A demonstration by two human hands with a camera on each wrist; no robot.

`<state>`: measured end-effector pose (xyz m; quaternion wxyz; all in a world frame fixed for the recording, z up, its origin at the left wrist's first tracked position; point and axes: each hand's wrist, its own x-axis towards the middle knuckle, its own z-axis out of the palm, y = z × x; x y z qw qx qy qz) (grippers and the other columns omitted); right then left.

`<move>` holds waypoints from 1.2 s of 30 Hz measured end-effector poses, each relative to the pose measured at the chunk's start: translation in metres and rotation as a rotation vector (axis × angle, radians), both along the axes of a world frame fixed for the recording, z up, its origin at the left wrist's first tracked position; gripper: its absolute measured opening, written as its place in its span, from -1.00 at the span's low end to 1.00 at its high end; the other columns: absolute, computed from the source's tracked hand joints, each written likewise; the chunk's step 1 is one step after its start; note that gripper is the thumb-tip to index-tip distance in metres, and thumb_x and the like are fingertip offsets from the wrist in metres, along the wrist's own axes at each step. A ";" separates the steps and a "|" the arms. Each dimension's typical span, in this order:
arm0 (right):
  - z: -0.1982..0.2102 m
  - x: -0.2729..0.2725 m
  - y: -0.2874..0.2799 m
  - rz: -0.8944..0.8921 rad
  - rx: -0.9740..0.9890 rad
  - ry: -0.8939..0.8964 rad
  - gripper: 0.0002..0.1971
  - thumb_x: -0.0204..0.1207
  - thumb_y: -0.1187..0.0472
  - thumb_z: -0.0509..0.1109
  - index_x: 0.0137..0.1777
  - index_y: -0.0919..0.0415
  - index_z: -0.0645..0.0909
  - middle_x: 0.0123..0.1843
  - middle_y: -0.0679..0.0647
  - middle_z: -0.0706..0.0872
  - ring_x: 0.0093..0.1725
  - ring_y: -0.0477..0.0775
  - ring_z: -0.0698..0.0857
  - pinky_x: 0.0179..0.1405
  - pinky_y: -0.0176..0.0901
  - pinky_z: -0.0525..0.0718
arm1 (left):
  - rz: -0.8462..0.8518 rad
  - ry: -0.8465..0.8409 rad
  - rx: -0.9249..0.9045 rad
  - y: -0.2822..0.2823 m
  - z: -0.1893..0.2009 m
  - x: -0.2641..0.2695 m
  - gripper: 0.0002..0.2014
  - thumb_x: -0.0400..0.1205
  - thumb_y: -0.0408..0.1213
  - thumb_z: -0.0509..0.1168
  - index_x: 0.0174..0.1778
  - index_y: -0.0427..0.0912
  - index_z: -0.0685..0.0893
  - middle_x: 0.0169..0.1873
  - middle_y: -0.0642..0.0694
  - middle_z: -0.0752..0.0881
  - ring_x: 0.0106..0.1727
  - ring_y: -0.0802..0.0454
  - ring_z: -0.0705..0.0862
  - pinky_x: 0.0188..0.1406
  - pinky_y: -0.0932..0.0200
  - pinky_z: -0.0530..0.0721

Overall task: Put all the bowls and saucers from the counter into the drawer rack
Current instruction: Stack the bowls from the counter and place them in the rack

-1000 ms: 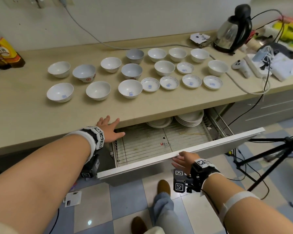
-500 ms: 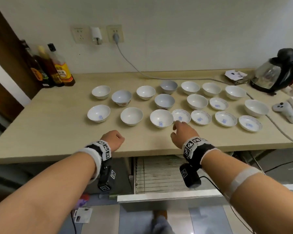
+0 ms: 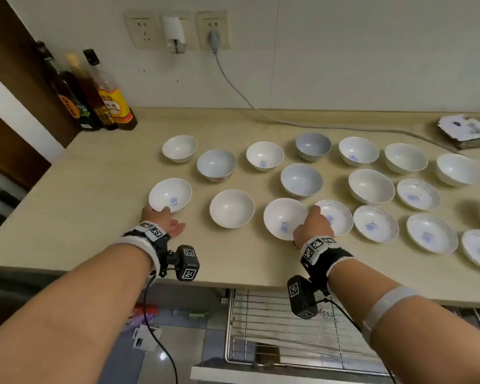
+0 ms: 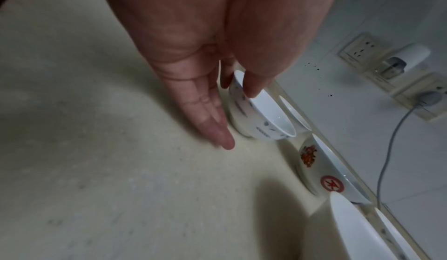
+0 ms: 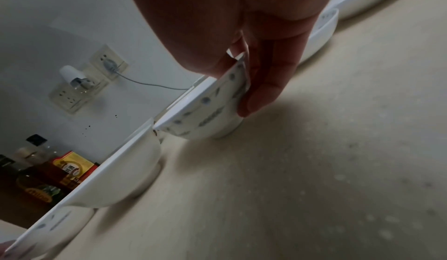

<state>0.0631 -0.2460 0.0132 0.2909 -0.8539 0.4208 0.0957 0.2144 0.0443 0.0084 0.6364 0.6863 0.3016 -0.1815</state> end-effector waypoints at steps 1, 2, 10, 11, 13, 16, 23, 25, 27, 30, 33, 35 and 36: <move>0.000 0.001 0.001 -0.004 0.003 -0.005 -0.36 0.50 0.16 0.44 0.52 0.29 0.28 0.40 0.34 0.56 0.34 0.40 0.62 0.25 0.20 0.64 | -0.020 -0.009 0.008 0.001 -0.001 0.001 -0.51 0.73 -0.43 0.08 0.63 -0.21 0.31 0.17 -0.52 0.67 -0.09 -0.38 0.78 -0.14 -0.17 0.77; -0.001 0.002 0.002 -0.006 0.005 -0.015 -0.39 0.48 0.19 0.44 0.48 0.27 0.30 0.35 0.33 0.60 0.30 0.40 0.64 0.22 0.21 0.68 | -0.041 -0.024 0.023 0.003 -0.002 0.003 -0.49 0.71 -0.47 0.03 0.62 -0.21 0.33 0.12 -0.51 0.68 -0.17 -0.33 0.79 -0.23 -0.10 0.76; 0.003 0.008 0.017 -0.138 0.093 -0.163 -0.52 0.40 0.37 0.28 0.34 0.15 0.38 0.10 0.26 0.65 0.05 0.42 0.73 -0.04 0.32 0.80 | -0.337 -0.144 0.183 0.007 0.016 0.008 -0.55 0.62 -0.50 0.03 0.43 -0.29 0.51 -0.34 -0.34 0.73 -0.47 -0.15 0.66 -0.55 0.17 0.64; 0.009 0.007 0.019 -0.153 0.097 -0.200 -0.54 0.41 0.38 0.24 0.33 0.15 0.39 0.09 0.26 0.66 0.01 0.41 0.75 -0.09 0.30 0.82 | -0.382 -0.162 0.167 0.004 0.022 0.007 -0.57 0.62 -0.51 0.03 0.41 -0.30 0.53 -0.37 -0.34 0.72 -0.48 -0.15 0.64 -0.54 0.18 0.61; 0.024 0.007 0.020 -0.188 0.104 -0.274 -0.60 0.50 0.37 0.18 0.35 0.18 0.39 0.05 0.24 0.65 -0.11 0.37 0.79 -0.28 0.15 0.84 | -0.476 -0.202 0.135 -0.004 0.033 0.006 -0.58 0.63 -0.52 0.05 0.39 -0.29 0.56 -0.43 -0.32 0.69 -0.51 -0.12 0.60 -0.59 0.22 0.58; 0.050 0.005 0.013 -0.215 0.061 -0.340 -0.68 0.59 0.31 0.17 0.33 0.17 0.42 -0.08 0.19 0.70 -0.34 0.22 0.80 -0.51 -0.12 0.73 | -0.637 -0.232 0.097 -0.020 0.041 0.001 -0.56 0.63 -0.54 0.09 0.41 -0.24 0.59 -0.48 -0.30 0.69 -0.56 -0.10 0.57 -0.62 0.23 0.57; 0.069 0.017 -0.034 -0.293 -0.028 -0.384 -0.70 0.59 0.22 0.25 0.31 0.15 0.44 0.06 0.31 0.74 -0.10 0.39 0.78 -0.11 0.27 0.82 | -0.768 -0.165 0.124 -0.049 0.034 -0.024 -0.53 0.63 -0.56 0.06 0.38 -0.11 0.60 -0.41 -0.31 0.67 -0.55 -0.06 0.58 -0.58 0.22 0.58; 0.067 0.023 -0.047 -0.287 -0.023 -0.377 -0.68 0.58 0.21 0.26 0.33 0.14 0.45 0.09 0.32 0.74 0.02 0.45 0.76 -0.02 0.33 0.80 | -0.752 -0.150 0.138 -0.056 0.030 -0.027 -0.52 0.63 -0.57 0.05 0.38 -0.07 0.59 -0.42 -0.31 0.68 -0.54 -0.07 0.59 -0.59 0.23 0.59; 0.067 0.030 -0.055 -0.291 0.028 -0.385 -0.70 0.60 0.23 0.26 0.32 0.15 0.46 0.02 0.28 0.70 -0.06 0.45 0.78 -0.10 0.31 0.82 | -0.730 -0.143 0.171 -0.062 0.027 -0.029 -0.53 0.64 -0.57 0.04 0.33 -0.02 0.57 -0.43 -0.31 0.69 -0.53 -0.08 0.60 -0.60 0.24 0.59; 0.062 0.043 -0.069 -0.278 0.095 -0.391 -0.75 0.63 0.27 0.24 0.29 0.19 0.48 0.02 0.27 0.65 -0.34 0.28 0.73 -0.50 -0.02 0.79 | -0.691 -0.122 0.248 -0.071 0.025 -0.033 -0.60 0.63 -0.54 0.02 0.24 -0.08 0.59 -0.40 -0.30 0.67 -0.53 -0.07 0.59 -0.59 0.24 0.58; 0.050 0.057 -0.081 -0.213 0.078 -0.364 -0.76 0.59 0.24 0.28 0.24 0.18 0.49 0.03 0.31 0.70 -0.31 0.33 0.75 -0.32 0.10 0.84 | -0.637 -0.110 0.333 -0.076 0.023 -0.035 -0.61 0.61 -0.48 0.04 0.23 -0.17 0.65 -0.44 -0.25 0.64 -0.56 -0.06 0.54 -0.60 0.26 0.51; 0.030 0.067 -0.095 -0.160 0.056 -0.325 -0.75 0.51 0.16 0.28 0.18 0.09 0.48 0.03 0.33 0.74 -0.19 0.43 0.79 -0.15 0.25 0.83 | -0.616 -0.122 0.410 -0.080 0.023 -0.039 -0.62 0.61 -0.40 0.08 0.27 -0.12 0.65 -0.45 -0.19 0.65 -0.56 -0.06 0.53 -0.60 0.26 0.49; 0.011 0.074 -0.107 -0.131 0.046 -0.312 -0.75 0.46 0.10 0.26 0.14 0.01 0.45 0.02 0.33 0.75 -0.19 0.44 0.80 -0.14 0.27 0.83 | -0.596 -0.128 0.435 -0.081 0.023 -0.040 -0.61 0.62 -0.37 0.10 0.31 -0.08 0.65 -0.44 -0.18 0.67 -0.54 -0.06 0.56 -0.59 0.26 0.51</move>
